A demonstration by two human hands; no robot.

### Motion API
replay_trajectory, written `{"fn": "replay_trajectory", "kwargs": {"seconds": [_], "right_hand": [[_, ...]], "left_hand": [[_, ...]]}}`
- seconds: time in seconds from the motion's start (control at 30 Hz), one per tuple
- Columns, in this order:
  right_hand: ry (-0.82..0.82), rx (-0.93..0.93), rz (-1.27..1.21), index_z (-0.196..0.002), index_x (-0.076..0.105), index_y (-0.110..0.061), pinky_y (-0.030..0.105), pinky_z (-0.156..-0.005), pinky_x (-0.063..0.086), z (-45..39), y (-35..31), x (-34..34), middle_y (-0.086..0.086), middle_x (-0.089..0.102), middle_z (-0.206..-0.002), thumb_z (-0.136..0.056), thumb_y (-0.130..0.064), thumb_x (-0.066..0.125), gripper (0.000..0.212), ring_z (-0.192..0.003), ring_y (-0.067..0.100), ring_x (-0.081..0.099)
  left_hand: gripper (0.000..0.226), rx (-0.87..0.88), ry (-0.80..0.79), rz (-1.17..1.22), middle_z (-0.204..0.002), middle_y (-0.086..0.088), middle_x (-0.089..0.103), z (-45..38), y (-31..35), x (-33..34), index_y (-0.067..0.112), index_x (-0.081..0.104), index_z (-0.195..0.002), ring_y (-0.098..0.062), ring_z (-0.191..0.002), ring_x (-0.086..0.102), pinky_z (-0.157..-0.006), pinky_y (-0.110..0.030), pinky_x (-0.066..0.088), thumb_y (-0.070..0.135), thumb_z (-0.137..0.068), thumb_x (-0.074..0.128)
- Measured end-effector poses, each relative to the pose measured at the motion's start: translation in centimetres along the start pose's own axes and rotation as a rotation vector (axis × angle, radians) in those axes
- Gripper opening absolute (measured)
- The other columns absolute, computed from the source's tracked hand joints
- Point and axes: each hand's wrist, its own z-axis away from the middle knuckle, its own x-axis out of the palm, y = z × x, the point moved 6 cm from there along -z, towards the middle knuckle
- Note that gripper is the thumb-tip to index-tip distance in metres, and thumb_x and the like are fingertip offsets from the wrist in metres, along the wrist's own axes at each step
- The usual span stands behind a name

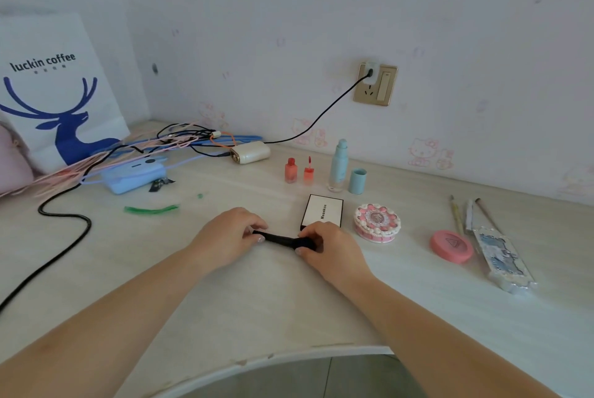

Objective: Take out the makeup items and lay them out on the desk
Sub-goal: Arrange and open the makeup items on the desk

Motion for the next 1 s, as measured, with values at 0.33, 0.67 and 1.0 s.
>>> {"fn": "replay_trajectory", "kwargs": {"seconds": [0.33,0.67,1.0], "right_hand": [[0.165,0.023,-0.207,-0.094,0.061,-0.031,0.017,-0.082,0.046,1.2,1.9,-5.7,-0.012,0.059,-0.098,-0.083,-0.021,0.067,0.017,-0.090,-0.002,0.056],[0.425,0.231,-0.210,-0.087,0.061,-0.034,0.015,-0.073,0.043,4.4,11.8,-18.6,-0.015,0.063,-0.093,-0.084,-0.020,0.066,0.016,-0.087,0.000,0.059],[0.299,0.207,0.294,-0.105,0.066,-0.027,0.020,-0.080,0.041,0.6,18.6,-26.4,-0.006,0.064,-0.104,-0.089,-0.023,0.060,0.018,-0.093,0.007,0.059]], "left_hand": [[0.019,0.075,0.113,0.180,-0.097,0.010,0.063,-1.7,6.7,-1.5,0.022,0.068,-0.103,-0.006,-0.088,0.061,-0.080,-0.021,0.046,0.017,-0.085,0.064],[0.015,0.143,-0.003,0.359,-0.092,0.014,0.064,-8.3,18.6,3.9,0.025,0.067,-0.098,-0.008,-0.087,0.062,-0.071,-0.012,0.044,0.016,-0.086,0.062],[0.019,0.088,-0.144,0.341,-0.090,0.005,0.064,-15.6,26.4,11.0,0.017,0.068,-0.099,-0.016,-0.093,0.061,-0.080,-0.024,0.044,0.023,-0.080,0.070]]}}
